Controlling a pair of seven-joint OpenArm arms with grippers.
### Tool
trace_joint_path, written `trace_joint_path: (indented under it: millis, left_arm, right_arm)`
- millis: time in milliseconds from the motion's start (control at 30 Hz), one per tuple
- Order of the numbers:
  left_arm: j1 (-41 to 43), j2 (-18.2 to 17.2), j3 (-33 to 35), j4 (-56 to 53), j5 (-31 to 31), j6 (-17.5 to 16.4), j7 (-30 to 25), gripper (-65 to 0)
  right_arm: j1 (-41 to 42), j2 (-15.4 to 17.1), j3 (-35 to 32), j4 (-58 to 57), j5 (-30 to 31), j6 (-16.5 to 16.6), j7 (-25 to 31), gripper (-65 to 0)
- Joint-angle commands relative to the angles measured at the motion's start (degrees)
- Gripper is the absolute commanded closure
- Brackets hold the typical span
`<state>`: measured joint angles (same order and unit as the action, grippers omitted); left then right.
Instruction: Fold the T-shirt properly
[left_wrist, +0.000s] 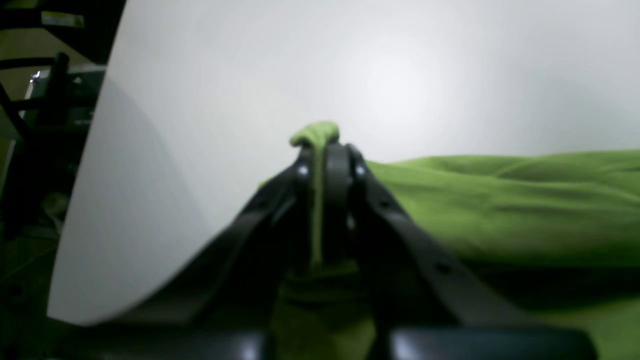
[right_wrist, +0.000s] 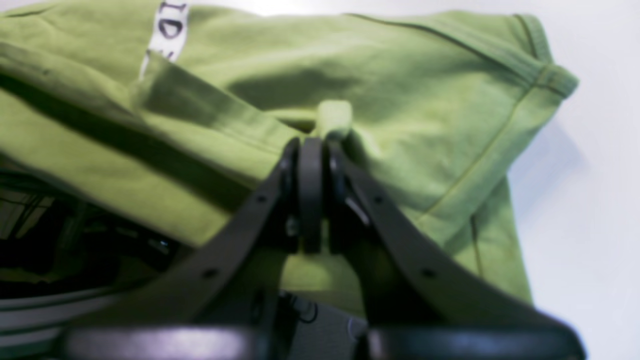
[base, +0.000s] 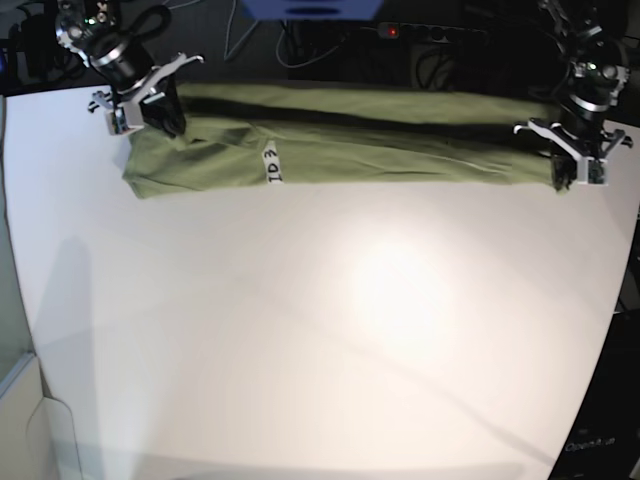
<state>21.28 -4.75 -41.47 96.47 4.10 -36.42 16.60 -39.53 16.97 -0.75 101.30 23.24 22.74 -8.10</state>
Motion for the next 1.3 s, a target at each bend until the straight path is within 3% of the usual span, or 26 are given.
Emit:
trace_joint_path:
  millis: [0, 533, 633, 767, 867, 967, 1267]
  left_arm:
    - [0.0, -0.7, -0.2, 0.7, -0.7, 0.2, -1.5, -1.6]
    - [2.3, -0.4, 0.2, 0.0, -1.1, 0.1, -1.3, -3.3]
    - [2.2, -0.4, -0.1, -1.2, -1.1, -3.6, -1.3, -11.7]
    - [2.2, 0.5, -0.2, -1.5, -1.2, -3.6, -1.3, -31.6]
    - [2.0, 2.0, -2.4, -1.4, -0.7, -3.6, -1.3, -39.8]
    - [1.7, 2.9, -4.4, -1.5, -0.6, -3.6, -1.2, -43.1]
    - [-0.4, 2.2, -4.1, -13.1, -0.5, -3.6, -1.2, -43.0]
  right_arm:
    - [-0.3, 0.5, 0.4, 0.8, 0.4, 0.4, 1.4, -0.7]
    - [2.1, 0.5, 0.4, 0.8, 0.4, 0.4, -1.4, -1.2]
    - [2.1, 0.5, 0.4, 0.8, 0.4, 0.4, -1.4, -1.3]
    - [2.2, 0.5, 0.6, 0.8, 0.4, 0.4, -1.4, -1.5]
    - [2.9, 0.5, 0.6, 0.8, 0.4, 0.4, -1.4, -1.5]
    - [3.1, 0.5, 0.6, 0.8, 0.4, 0.4, -1.4, -1.5]
    - [3.4, 0.5, 0.6, 0.8, 0.4, 0.4, -1.4, -1.5]
